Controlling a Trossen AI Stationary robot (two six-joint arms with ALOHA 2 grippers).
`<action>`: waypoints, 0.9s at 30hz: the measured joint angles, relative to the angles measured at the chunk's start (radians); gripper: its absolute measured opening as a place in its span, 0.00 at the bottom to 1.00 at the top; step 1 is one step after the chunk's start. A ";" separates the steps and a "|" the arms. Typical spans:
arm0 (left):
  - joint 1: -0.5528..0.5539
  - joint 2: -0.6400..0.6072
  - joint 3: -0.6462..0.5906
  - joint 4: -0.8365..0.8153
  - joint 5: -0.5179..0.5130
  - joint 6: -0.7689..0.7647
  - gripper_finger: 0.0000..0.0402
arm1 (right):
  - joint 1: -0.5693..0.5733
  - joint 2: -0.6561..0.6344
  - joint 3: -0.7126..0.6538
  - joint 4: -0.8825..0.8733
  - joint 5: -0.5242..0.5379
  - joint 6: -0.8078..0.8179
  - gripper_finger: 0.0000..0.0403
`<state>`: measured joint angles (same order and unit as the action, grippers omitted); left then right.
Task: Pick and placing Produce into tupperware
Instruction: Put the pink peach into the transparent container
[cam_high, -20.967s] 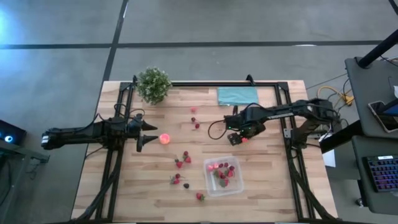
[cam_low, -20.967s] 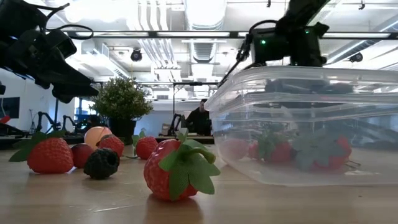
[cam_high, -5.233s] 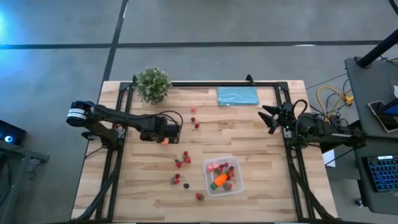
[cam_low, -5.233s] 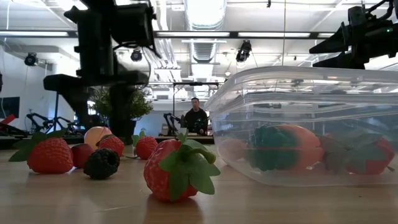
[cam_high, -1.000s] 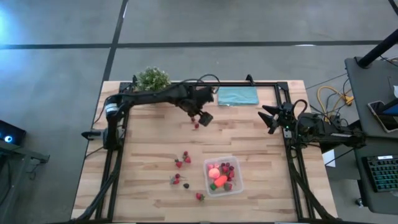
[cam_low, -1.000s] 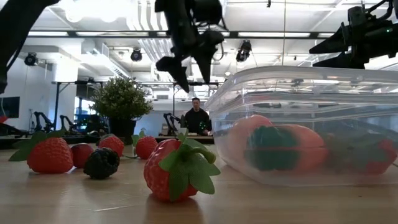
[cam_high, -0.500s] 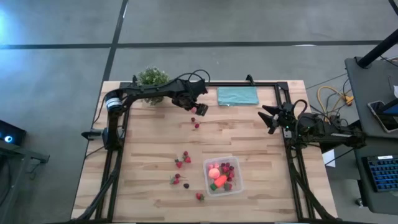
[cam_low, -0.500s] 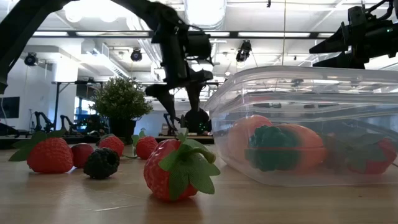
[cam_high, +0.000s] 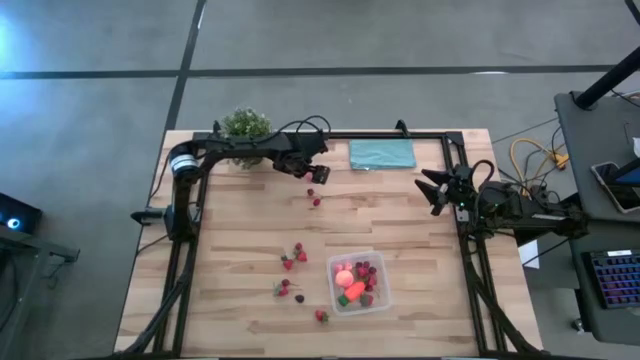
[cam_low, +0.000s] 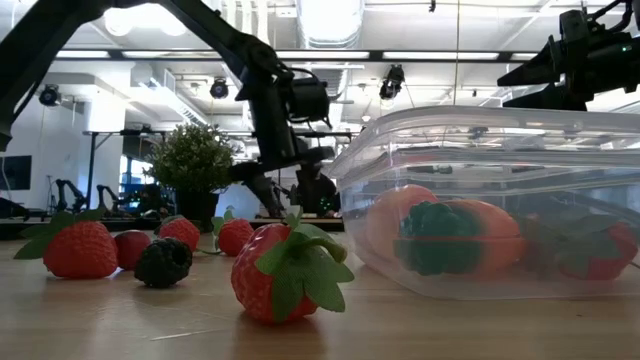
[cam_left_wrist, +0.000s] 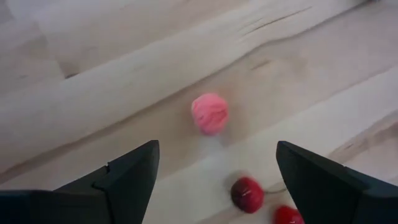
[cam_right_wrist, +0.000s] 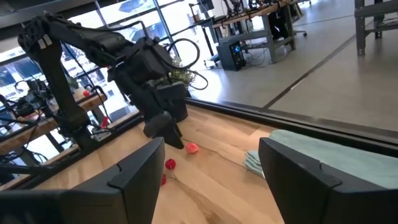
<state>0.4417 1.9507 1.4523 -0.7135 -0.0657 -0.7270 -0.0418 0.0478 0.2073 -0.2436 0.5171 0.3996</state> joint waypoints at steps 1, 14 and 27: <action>0.001 0.000 0.000 0.002 -0.005 0.000 0.77 | 0.000 0.000 0.000 0.000 0.000 0.000 0.63; 0.011 0.104 0.019 0.075 -0.014 -0.022 0.66 | 0.000 0.000 0.000 -0.001 0.000 0.000 0.62; 0.009 0.109 0.034 0.080 -0.065 0.002 0.39 | 0.000 -0.001 0.000 -0.008 0.000 0.000 0.62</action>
<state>0.4504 2.0598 1.4860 -0.6339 -0.1307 -0.7246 -0.0422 0.0471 0.2073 -0.2512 0.5167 0.3996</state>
